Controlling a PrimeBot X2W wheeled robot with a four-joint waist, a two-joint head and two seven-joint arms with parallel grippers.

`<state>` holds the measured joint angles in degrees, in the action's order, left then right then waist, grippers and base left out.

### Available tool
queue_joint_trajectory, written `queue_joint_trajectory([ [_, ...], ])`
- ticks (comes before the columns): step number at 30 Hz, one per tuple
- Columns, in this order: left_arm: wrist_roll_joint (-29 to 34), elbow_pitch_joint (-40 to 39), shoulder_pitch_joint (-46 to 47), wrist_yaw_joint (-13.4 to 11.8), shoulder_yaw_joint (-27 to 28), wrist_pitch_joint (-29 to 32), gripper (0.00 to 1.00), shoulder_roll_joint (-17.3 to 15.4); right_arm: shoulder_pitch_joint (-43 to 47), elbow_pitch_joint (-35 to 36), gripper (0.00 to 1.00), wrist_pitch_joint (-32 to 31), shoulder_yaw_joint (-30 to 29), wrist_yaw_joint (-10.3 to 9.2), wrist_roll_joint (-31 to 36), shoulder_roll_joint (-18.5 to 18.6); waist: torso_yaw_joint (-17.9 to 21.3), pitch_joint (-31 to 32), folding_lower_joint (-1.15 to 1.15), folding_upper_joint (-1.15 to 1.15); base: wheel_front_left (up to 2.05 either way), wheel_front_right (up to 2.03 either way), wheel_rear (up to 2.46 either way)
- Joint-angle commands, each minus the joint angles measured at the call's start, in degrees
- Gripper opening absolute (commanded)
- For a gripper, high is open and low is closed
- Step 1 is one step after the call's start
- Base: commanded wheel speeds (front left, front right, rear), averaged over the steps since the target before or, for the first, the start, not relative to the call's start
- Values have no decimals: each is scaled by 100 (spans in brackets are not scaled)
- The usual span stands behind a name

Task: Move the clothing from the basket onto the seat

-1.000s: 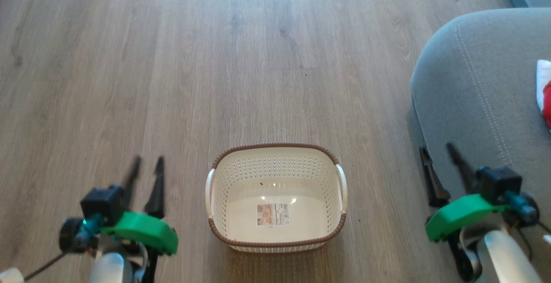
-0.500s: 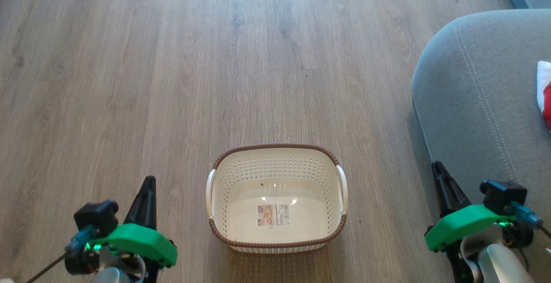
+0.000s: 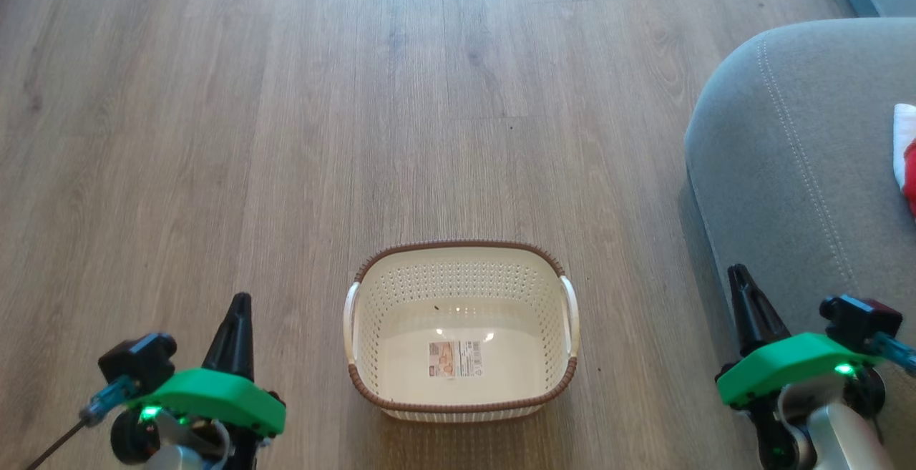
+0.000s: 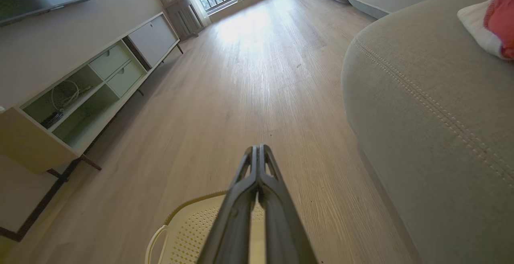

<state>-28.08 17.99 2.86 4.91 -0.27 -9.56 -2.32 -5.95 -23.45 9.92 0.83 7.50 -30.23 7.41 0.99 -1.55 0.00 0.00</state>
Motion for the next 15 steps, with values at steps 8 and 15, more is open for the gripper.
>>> queue_joint_trajectory([
  [8,-624,-227,250,48,134,149,0,-30,-166,281,0,-170,-86,0,-604,-31,-8,12,0,0,0,0,0],
  [15,-1082,-241,257,65,178,264,0,-32,-155,334,0,-287,-138,0,-1047,-64,-16,22,0,0,0,0,0],
])
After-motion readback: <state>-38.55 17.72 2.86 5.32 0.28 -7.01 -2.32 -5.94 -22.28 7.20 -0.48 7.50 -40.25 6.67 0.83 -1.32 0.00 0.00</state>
